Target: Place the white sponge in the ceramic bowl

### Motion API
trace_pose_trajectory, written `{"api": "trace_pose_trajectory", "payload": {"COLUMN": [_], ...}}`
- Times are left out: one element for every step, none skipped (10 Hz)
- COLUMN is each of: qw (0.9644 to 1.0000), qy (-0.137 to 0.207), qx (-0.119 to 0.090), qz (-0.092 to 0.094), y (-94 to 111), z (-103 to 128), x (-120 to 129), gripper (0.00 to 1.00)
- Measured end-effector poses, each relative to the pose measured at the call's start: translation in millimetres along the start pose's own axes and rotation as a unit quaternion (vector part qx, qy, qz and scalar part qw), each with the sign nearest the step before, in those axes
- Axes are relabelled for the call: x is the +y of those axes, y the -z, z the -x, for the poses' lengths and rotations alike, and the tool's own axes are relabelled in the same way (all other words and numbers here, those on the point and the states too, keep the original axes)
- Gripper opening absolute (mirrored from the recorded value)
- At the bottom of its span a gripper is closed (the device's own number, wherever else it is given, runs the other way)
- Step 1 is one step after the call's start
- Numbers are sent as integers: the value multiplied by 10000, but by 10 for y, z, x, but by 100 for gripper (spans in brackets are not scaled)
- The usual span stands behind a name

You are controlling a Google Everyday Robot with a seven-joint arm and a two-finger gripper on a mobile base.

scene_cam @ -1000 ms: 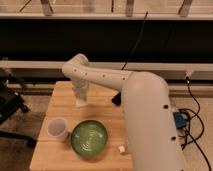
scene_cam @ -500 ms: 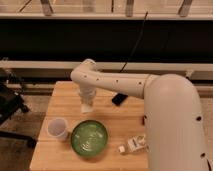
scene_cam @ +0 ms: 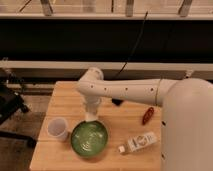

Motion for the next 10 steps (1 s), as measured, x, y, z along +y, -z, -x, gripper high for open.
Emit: {"api": "trace_pose_trajectory", "payload": {"qw": [10000, 9999, 9999, 9999, 9998, 9998, 9998, 9997, 9996, 9995], "qy": [50, 86, 120, 146, 166, 192, 217, 216, 234, 262], "qx": [46, 51, 67, 72, 52, 39, -26, -70, -127, -166], "qz": [-1, -11, -16, -7, 10, 28, 43, 69, 92, 101], "y": [11, 18, 21, 20, 12, 6, -6, -13, -10, -3], "z": [101, 163, 209, 282, 350, 391, 471, 533, 631, 711], "x": [34, 37, 44, 86, 125, 146, 169, 234, 299, 338], "gripper": [0, 0, 0, 0, 0, 0, 0, 0, 0, 0]}}
